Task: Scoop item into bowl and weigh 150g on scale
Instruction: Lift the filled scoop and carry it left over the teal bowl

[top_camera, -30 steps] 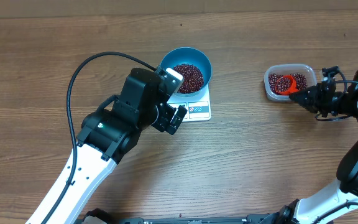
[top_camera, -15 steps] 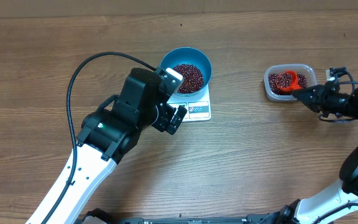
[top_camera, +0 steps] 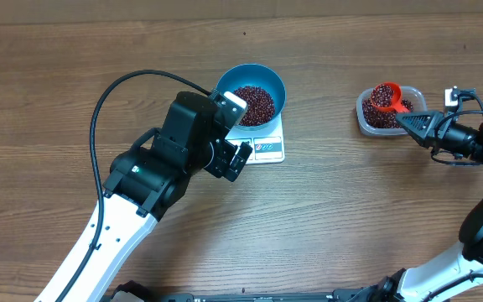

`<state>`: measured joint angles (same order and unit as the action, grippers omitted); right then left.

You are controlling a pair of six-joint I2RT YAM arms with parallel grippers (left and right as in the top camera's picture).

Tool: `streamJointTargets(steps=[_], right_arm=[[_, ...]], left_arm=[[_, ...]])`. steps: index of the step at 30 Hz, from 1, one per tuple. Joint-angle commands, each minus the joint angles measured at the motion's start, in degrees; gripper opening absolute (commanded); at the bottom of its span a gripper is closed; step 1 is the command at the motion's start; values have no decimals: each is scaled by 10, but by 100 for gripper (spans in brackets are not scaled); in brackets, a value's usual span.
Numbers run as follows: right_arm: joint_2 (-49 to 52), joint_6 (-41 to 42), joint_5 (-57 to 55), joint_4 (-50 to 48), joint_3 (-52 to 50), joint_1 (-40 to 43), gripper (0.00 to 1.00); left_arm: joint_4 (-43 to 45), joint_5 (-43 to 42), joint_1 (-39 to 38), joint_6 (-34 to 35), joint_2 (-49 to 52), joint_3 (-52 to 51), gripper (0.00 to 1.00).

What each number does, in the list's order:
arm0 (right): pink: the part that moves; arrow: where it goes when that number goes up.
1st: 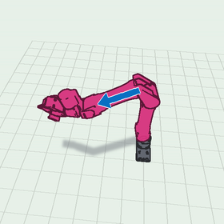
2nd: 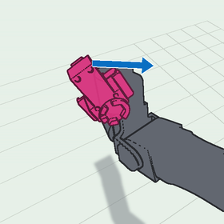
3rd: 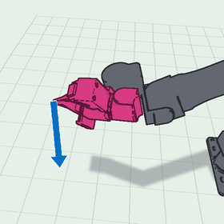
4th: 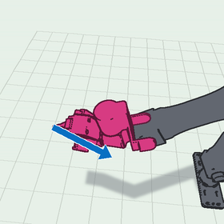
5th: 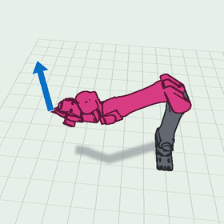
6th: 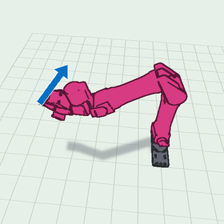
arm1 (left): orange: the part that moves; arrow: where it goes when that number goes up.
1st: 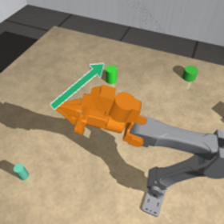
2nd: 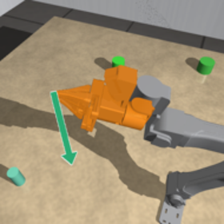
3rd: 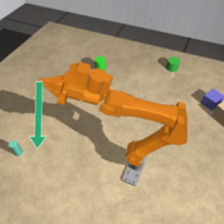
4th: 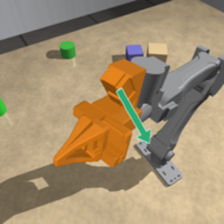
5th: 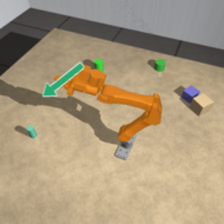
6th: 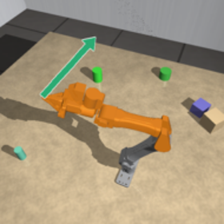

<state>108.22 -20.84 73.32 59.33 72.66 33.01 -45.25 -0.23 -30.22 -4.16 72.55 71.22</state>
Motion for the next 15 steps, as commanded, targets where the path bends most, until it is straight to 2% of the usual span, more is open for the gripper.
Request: streamJointTargets(steps=[1,7,15], right_arm=[[4,-20,40,4,-3,-1,4],[4,-20,77,10,-3,-23,4],[4,-19,94,3,-3,-93,4]], left_arm=[[0,-4,2,10,3,-2,100],[0,-4,2,10,3,-2,100],[0,-4,2,10,3,-2,100]])
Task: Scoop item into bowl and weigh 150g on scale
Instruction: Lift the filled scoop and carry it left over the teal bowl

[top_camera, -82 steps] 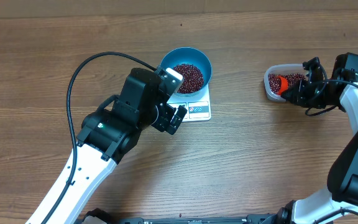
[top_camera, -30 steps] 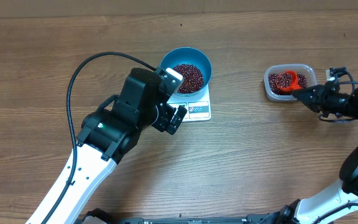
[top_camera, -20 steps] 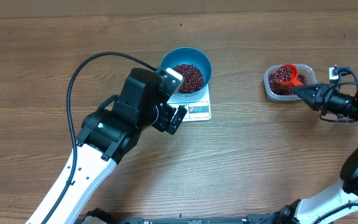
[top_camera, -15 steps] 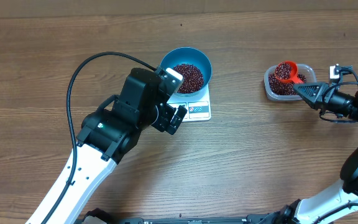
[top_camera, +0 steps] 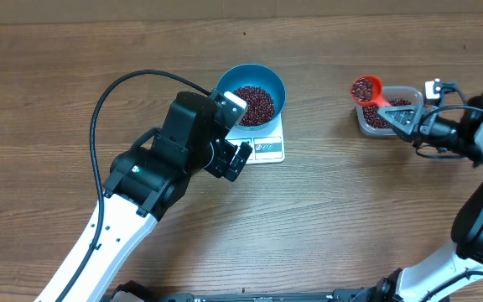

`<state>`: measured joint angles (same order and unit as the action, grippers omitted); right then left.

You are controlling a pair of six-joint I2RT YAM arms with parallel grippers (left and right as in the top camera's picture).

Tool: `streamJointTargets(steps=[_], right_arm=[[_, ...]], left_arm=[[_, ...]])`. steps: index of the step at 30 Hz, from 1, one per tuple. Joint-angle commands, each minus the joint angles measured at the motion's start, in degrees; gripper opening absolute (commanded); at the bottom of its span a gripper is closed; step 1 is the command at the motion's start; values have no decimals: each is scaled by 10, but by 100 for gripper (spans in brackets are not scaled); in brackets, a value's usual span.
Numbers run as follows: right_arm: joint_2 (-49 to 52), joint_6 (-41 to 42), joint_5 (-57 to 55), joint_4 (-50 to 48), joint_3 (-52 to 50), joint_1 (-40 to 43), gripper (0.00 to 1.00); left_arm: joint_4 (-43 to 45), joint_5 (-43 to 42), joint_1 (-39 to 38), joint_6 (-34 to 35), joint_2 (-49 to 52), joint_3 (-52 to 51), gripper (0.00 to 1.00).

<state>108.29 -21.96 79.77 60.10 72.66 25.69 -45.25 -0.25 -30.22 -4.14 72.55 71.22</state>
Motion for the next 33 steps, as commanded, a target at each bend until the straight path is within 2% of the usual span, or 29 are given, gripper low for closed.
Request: streamJointTargets(steps=[1,21,24,33], right_arm=[[3,-6,31,-9,-3,-28,4],[3,261,21,-248,-3,-160,4],[3,322,-20,-294,-3,-183,4],[3,385,-33,-439,-3,-247,4]], left_arm=[[0,-4,2,9,3,-2,100],[0,-4,2,9,3,-2,100],[0,-4,2,9,3,-2,100],[0,-4,2,9,3,-2,99]])
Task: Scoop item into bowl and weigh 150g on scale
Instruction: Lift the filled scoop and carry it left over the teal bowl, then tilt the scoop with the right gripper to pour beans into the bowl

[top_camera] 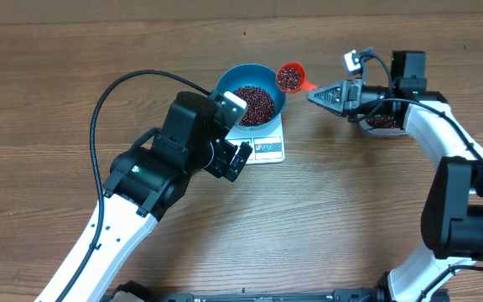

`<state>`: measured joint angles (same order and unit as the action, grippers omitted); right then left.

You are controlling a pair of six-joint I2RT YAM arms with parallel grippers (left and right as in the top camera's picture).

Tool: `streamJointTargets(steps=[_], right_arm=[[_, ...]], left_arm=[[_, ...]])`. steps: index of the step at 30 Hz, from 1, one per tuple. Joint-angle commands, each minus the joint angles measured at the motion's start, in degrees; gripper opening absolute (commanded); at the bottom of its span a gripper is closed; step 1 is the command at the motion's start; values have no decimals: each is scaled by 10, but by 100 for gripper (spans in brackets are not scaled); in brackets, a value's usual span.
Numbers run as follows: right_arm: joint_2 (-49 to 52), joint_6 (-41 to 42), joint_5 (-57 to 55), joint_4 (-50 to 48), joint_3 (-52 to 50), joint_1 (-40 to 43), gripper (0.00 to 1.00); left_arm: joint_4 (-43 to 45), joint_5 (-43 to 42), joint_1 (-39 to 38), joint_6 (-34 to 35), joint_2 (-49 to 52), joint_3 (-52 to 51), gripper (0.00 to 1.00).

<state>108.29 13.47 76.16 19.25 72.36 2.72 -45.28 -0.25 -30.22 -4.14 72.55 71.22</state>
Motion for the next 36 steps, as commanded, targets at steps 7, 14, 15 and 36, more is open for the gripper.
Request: streamJointTargets(steps=[7,14,15,36], right_arm=[[3,30,-80,-116,0,-69,4],[3,-56,-140,-160,0,-86,4],[3,-83,-141,-160,0,-86,4],[3,-295,-236,-128,0,-88,4]], left_arm=[[0,-4,2,9,3,-2,100],[0,-4,2,9,3,-2,100],[0,-4,2,9,3,-2,100],[0,-4,2,9,3,-2,100]])
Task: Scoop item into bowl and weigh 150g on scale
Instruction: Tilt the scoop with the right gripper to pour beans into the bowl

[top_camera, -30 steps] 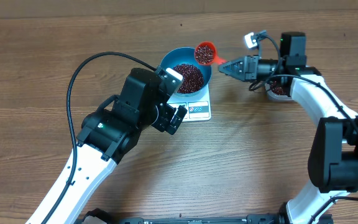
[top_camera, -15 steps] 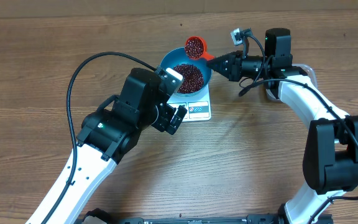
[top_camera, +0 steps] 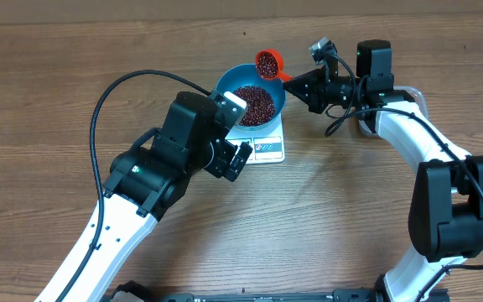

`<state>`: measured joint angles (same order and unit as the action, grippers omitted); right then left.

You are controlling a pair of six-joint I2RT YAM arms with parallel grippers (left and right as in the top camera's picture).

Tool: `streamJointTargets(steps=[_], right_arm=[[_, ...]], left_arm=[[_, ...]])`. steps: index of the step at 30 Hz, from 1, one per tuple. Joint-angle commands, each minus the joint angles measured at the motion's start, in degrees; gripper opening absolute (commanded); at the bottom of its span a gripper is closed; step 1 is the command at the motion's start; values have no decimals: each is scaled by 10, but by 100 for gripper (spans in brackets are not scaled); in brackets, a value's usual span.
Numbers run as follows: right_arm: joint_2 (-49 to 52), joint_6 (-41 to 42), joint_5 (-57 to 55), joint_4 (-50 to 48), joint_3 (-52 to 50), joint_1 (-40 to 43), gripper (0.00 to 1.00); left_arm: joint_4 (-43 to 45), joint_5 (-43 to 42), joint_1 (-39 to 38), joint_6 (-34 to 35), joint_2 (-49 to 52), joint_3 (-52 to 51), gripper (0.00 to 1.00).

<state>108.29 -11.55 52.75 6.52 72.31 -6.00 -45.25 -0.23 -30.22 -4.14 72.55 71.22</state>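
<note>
A blue bowl [top_camera: 251, 91] of dark red beans stands on a small white scale [top_camera: 267, 148] at mid-table. My right gripper [top_camera: 298, 80] is shut on the handle of a red scoop [top_camera: 267, 62]. The scoop is full of beans and hangs over the bowl's far right rim. My left gripper [top_camera: 239, 160] rests at the scale's near left corner, next to the bowl; its fingers look parted with nothing between them.
The clear bean container [top_camera: 416, 95] at the right is mostly hidden behind my right arm. The left arm's black cable [top_camera: 107, 101] loops over the table on the left. The wooden table's far edge [top_camera: 241, 18] runs behind the bowl.
My right gripper has moved left with the loaded scoop, from just beside the bowl's right rim to over its far right rim. The left arm has not moved.
The scoop was first in the container at the right, heaped with beans. It then stood lifted at the container's left edge. After that it was beside the bowl's right rim, and now it is over the rim. The left arm stayed still throughout.
</note>
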Motion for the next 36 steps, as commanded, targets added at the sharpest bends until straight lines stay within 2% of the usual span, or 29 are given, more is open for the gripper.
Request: streamJointTargets(steps=[1,9,12,27,36], right_arm=[[3,-58,-2,0,0,-1,4],[3,-174,-2,0,0,-1,4],[3,-184,-2,-5,0,0,4],[3,-365,-2,-29,0,0,4],[3,-391,-2,-49,0,0,4]], left_arm=[[0,-4,2,9,3,-2,100],[0,-4,2,9,3,-2,100],[0,-4,2,9,3,-2,100],[0,-4,2,9,3,-2,100],[0,-4,2,9,3,-2,100]])
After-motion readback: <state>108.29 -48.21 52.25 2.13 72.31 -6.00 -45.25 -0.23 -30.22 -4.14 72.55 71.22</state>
